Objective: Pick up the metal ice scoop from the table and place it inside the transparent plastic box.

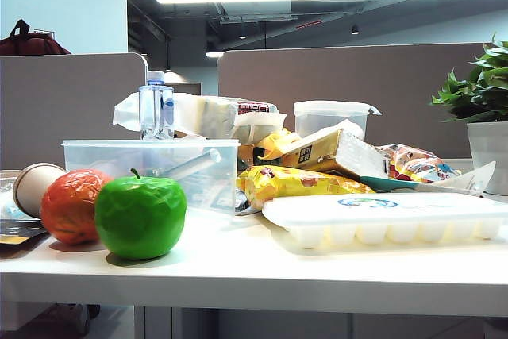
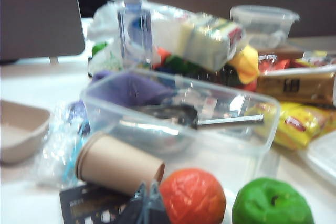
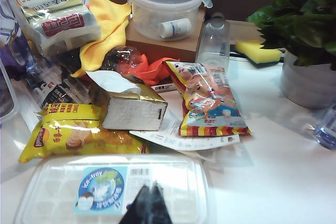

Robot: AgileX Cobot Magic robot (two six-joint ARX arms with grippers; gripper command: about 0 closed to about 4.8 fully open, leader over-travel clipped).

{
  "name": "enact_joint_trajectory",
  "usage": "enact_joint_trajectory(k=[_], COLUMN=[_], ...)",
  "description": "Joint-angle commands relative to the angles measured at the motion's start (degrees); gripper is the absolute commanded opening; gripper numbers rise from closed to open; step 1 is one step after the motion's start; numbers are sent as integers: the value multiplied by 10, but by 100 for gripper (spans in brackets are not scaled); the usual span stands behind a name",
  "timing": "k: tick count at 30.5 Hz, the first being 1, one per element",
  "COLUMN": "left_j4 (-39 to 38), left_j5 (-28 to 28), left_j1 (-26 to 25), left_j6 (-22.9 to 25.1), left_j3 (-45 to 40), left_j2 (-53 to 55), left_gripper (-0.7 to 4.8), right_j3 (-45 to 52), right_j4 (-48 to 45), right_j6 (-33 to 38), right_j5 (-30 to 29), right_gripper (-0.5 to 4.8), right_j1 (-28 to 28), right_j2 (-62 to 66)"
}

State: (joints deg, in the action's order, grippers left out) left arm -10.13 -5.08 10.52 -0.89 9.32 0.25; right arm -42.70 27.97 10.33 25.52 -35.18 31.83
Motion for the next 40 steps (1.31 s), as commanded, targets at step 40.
enact_joint_trajectory(k=[40], left_j4=[85], left_j5=[47], left_j1=[-2], left_j6=[2], left_j3=[-89], left_j2=[0], left_gripper=[-5], right_j3=[25], right_j4=[151], right_j6=[57], right_j5=[14], right_gripper=[-1], right_j1=[-2], right_j2=[-262])
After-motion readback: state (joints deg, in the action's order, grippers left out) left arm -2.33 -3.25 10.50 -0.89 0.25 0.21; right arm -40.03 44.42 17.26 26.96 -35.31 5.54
